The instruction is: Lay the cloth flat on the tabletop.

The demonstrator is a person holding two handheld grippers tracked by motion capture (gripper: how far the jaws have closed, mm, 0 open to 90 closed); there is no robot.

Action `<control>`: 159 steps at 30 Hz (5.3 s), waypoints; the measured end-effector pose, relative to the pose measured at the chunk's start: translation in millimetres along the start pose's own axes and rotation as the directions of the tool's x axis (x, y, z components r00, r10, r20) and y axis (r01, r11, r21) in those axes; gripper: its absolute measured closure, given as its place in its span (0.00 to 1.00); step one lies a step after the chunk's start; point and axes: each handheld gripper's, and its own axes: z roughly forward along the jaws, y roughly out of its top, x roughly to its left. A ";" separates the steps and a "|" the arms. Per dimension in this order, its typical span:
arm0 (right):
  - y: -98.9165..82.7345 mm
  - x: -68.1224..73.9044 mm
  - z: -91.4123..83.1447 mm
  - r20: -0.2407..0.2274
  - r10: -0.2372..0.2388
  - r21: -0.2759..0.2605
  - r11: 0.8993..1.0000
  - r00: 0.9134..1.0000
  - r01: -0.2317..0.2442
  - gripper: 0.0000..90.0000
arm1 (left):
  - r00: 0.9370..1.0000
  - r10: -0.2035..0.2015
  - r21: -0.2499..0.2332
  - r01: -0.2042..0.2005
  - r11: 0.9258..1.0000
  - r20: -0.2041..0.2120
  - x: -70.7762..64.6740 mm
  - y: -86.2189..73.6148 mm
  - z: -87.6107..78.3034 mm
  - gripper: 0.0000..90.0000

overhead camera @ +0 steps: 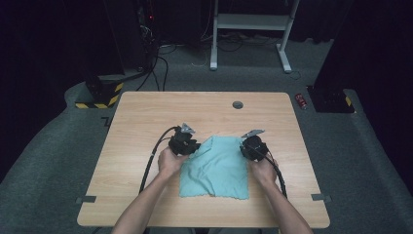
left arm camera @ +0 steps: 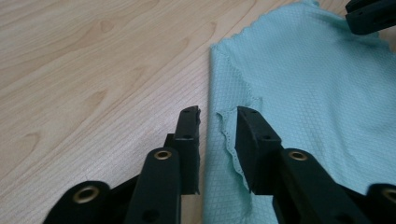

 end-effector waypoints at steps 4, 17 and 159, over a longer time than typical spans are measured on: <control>0.1 1.9 2.3 -0.001 -0.005 0.003 1.000 1.000 0.006 0.88 | 1.000 -0.018 0.018 0.018 1.000 0.009 -0.5 -0.1 10.9 0.70; -3.4 -1.3 1.8 -0.001 0.013 0.005 1.000 1.000 -0.013 0.88 | 0.999 0.021 0.034 -0.023 0.999 0.032 -9.2 4.9 27.3 0.85; -110.3 83.2 -81.5 -0.281 -0.208 -0.082 0.978 0.937 0.193 0.88 | 0.988 0.097 0.105 -0.109 0.989 0.117 -93.9 -121.2 -86.1 0.69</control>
